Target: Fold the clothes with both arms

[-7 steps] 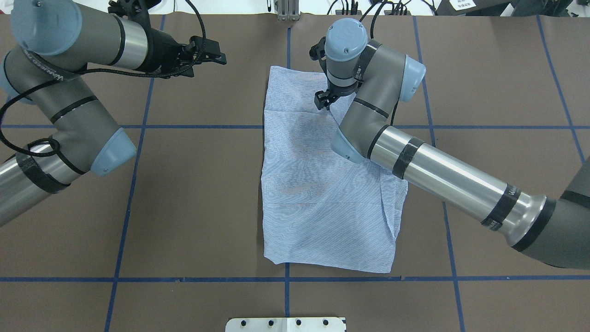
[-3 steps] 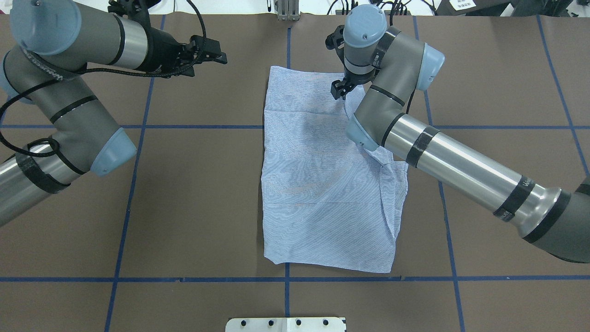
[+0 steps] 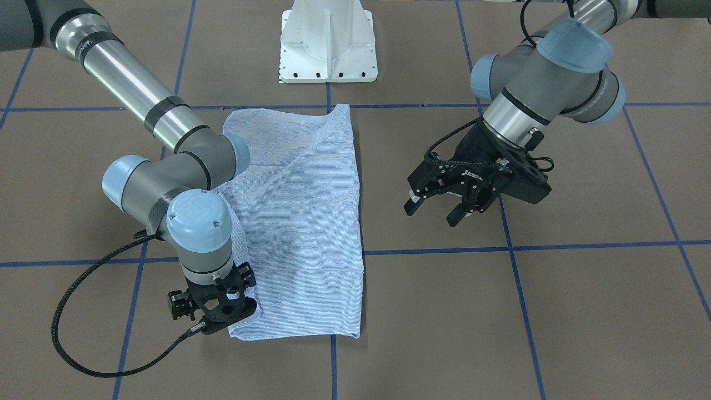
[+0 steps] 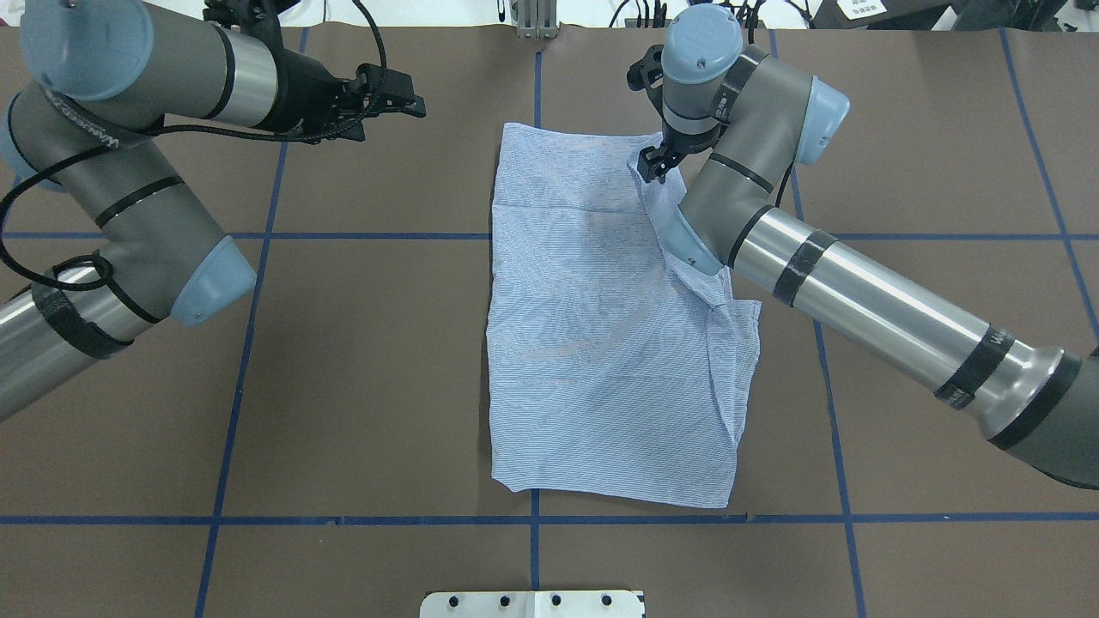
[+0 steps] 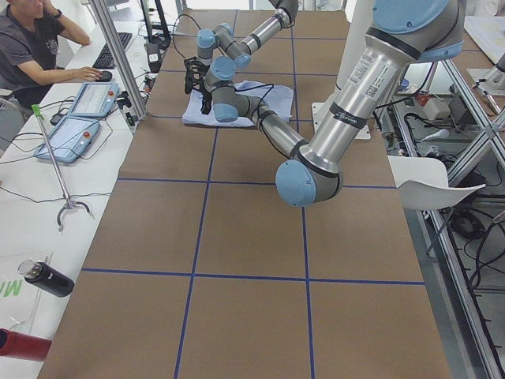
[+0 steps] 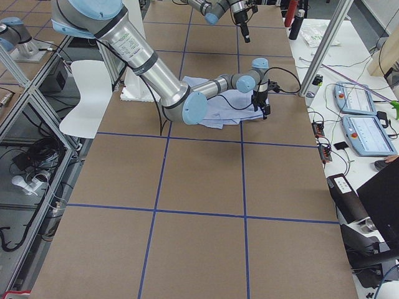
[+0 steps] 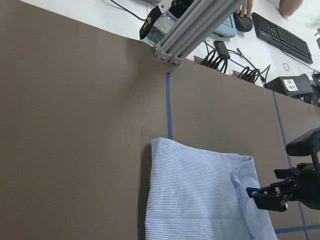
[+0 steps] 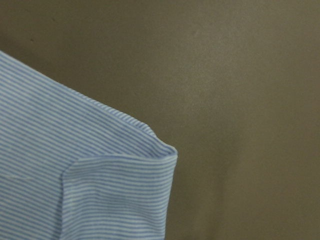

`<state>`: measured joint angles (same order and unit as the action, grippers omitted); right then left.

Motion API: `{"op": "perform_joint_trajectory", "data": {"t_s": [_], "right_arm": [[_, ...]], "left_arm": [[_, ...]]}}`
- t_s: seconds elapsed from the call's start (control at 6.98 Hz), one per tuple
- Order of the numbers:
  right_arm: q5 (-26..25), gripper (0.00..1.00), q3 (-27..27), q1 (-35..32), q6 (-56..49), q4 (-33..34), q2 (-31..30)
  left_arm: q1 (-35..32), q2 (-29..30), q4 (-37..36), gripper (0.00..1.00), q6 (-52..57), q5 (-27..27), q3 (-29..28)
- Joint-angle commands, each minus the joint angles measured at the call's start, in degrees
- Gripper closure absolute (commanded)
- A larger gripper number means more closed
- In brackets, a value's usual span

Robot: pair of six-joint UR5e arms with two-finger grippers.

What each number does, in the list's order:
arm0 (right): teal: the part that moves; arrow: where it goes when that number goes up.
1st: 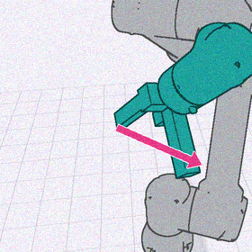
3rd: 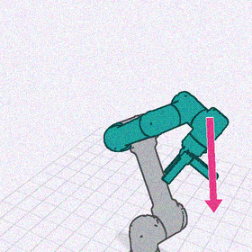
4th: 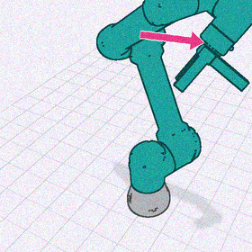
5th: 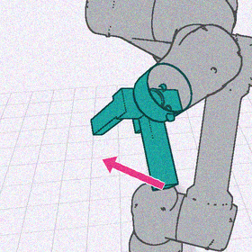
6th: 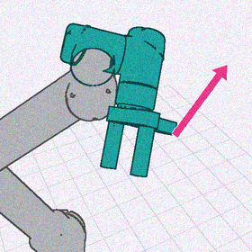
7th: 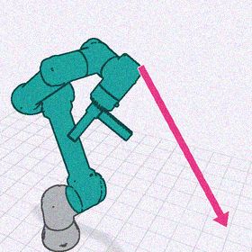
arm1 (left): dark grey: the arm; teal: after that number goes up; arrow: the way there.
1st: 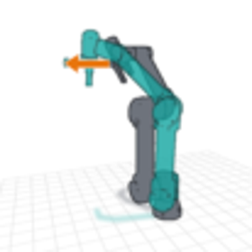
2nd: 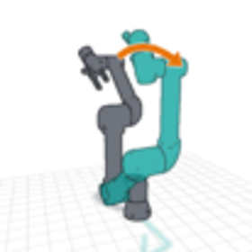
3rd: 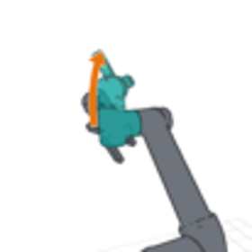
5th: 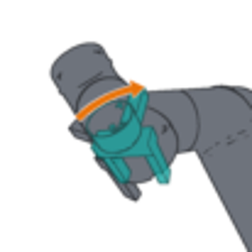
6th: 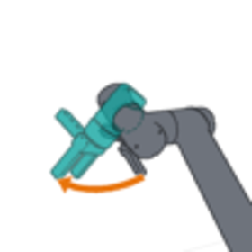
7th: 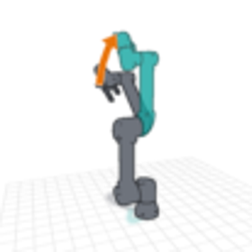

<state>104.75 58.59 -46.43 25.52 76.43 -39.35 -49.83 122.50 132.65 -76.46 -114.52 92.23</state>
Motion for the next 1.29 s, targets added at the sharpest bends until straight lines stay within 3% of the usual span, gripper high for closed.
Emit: {"op": "perform_joint_trajectory", "data": {"t_s": [0.0,0.29,1.15], "right_arm": [[0.1,0.0,0.5,0.0,0.3,0.0,2.0],[-0.2,0.0,-0.8,0.9,1.5,-0.5,3.8],[-0.1,0.0,-2.0,2.7,1.6,0.0,2.0]], "left_arm": [[0.0,-0.1,0.1,0.0,0.0,0.0,0.0],[-0.1,-0.3,0.1,0.0,0.0,0.0,0.0],[-0.1,-0.2,0.1,0.0,0.0,0.0,0.1]]}}
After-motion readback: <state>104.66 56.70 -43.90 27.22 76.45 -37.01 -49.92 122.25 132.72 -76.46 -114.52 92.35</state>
